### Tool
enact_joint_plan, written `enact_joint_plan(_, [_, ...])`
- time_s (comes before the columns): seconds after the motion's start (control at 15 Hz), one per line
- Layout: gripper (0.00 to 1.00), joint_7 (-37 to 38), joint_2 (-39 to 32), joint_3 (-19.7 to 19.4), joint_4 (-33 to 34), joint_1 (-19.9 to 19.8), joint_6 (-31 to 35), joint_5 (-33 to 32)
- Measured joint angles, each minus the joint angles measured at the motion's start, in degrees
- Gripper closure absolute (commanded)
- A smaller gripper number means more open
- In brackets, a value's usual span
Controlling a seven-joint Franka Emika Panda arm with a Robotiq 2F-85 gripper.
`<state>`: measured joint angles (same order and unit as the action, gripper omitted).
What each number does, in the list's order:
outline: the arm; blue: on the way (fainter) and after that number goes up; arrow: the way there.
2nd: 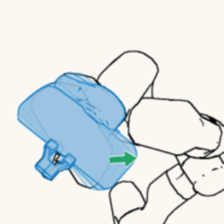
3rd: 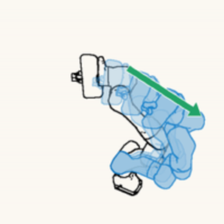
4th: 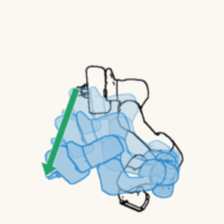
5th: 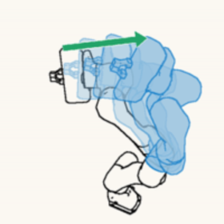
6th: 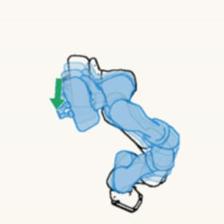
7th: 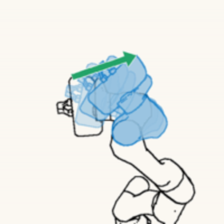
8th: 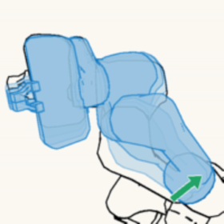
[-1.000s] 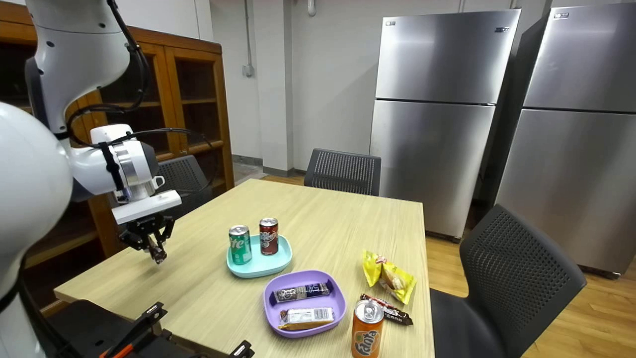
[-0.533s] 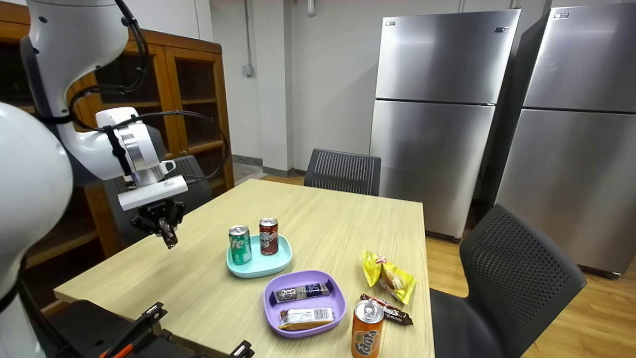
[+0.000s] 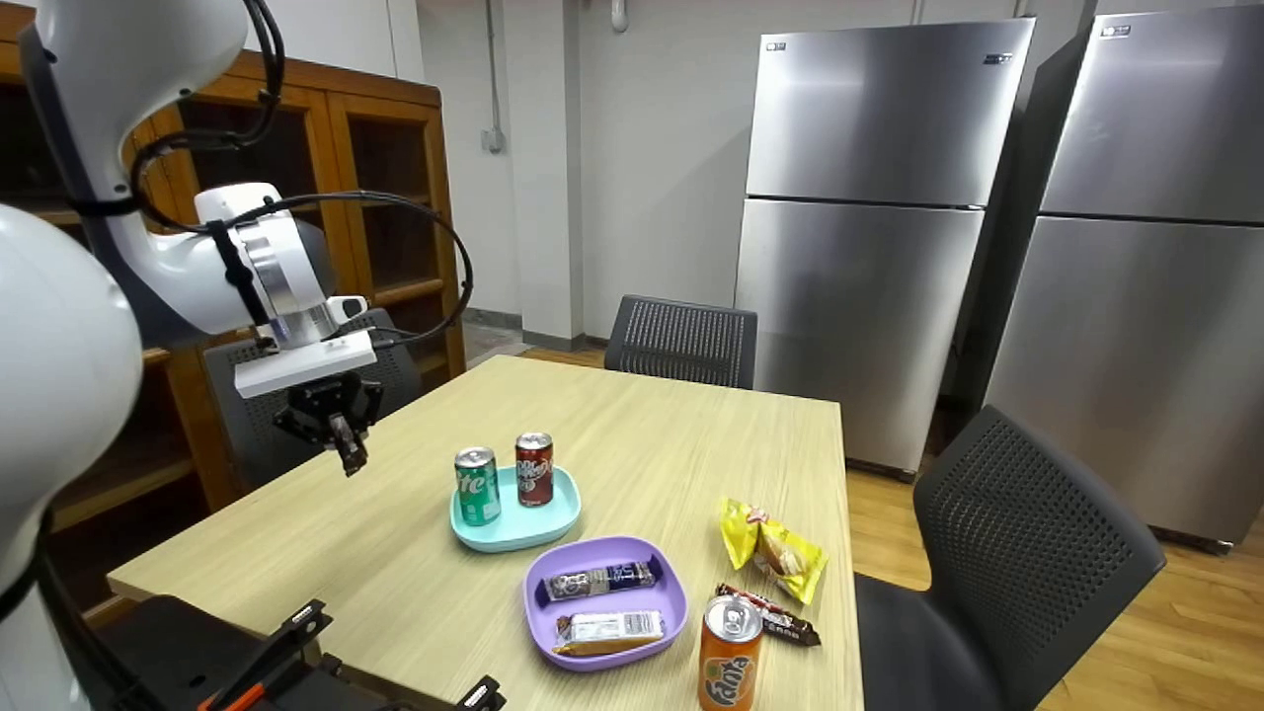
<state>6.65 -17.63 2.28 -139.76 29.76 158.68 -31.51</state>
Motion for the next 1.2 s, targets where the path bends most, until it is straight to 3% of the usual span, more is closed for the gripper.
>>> enact_joint_plan(0.27, [0.95,3.58,4.05,-0.31,-2.98,-2.10,-0.10,0.31])
enact_joint_plan(1.2, [0.95,15.97,15.06,-11.13,-11.51,-3.44,-0.03,-0.04])
